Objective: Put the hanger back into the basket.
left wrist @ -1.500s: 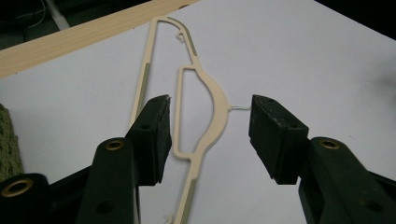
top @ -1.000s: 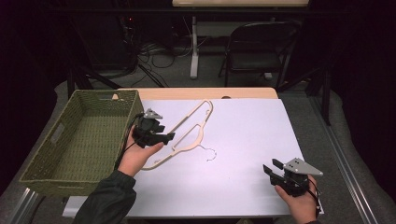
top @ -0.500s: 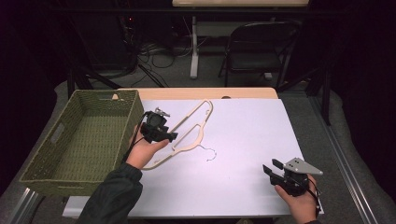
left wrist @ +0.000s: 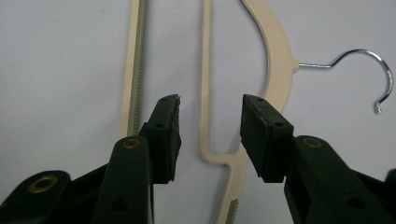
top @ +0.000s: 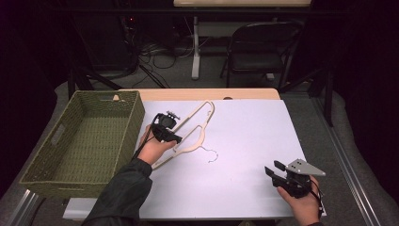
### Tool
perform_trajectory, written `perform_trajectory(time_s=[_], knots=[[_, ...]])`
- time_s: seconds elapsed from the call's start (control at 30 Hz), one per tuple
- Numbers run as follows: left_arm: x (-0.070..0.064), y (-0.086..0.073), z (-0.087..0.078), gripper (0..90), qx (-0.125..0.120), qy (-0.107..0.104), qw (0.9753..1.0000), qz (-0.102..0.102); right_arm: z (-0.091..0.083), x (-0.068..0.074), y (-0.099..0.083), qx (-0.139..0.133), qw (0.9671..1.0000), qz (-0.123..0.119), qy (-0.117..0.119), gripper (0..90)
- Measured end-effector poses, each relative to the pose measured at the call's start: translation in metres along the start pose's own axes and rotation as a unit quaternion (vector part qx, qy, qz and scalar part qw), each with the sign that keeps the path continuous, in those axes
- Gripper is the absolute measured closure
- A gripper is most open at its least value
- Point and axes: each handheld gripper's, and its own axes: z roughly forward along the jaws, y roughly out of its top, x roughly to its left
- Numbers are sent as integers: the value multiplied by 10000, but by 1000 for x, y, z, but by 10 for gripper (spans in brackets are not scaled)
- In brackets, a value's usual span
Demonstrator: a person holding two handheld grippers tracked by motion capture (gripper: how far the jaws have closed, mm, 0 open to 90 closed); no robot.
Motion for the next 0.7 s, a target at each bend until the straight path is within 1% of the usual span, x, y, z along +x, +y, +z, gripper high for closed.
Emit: perform_trajectory(time_s=[0.03,0.07,0.1,0.17,0.2,0.27,0.3,0.33,0.37,0.43,0.47,0.6,0.7], knots=[[1,1,2,580,50,13,10000,12,0,0,0,-1,10000,-2,6,544],[1,1,5,583,79,6,10000,-1,1,0,0,-70,10000,10,34,544],[1,1,5,589,79,6,10000,-1,1,0,0,-70,10000,10,34,544],[3,3,10,602,182,6,9998,-51,2,0,-1,-97,9999,15,42,544],[3,3,10,605,182,6,9998,-51,2,0,-1,-97,9999,15,42,544],[3,4,12,611,260,9,9997,-39,2,0,-1,-74,10000,17,60,544],[3,5,13,611,239,7,9997,-26,2,0,-1,-74,10000,17,60,544],[3,6,14,613,283,14,9996,-22,2,0,-1,-82,9999,24,65,544],[2,6,15,613,268,6,9996,-55,2,0,-1,-82,9999,24,65,544],[3,7,17,624,332,12,9994,-25,2,0,-1,-87,9999,28,71,544],[2,7,19,625,337,12,9994,-63,2,-1,-1,-86,9999,29,73,544],[3,6,23,637,413,1,9991,-94,2,-1,-1,-98,9999,59,83,545],[4,7,25,637,487,-5,9988,-71,2,-2,-1,-85,9999,61,95,545]])
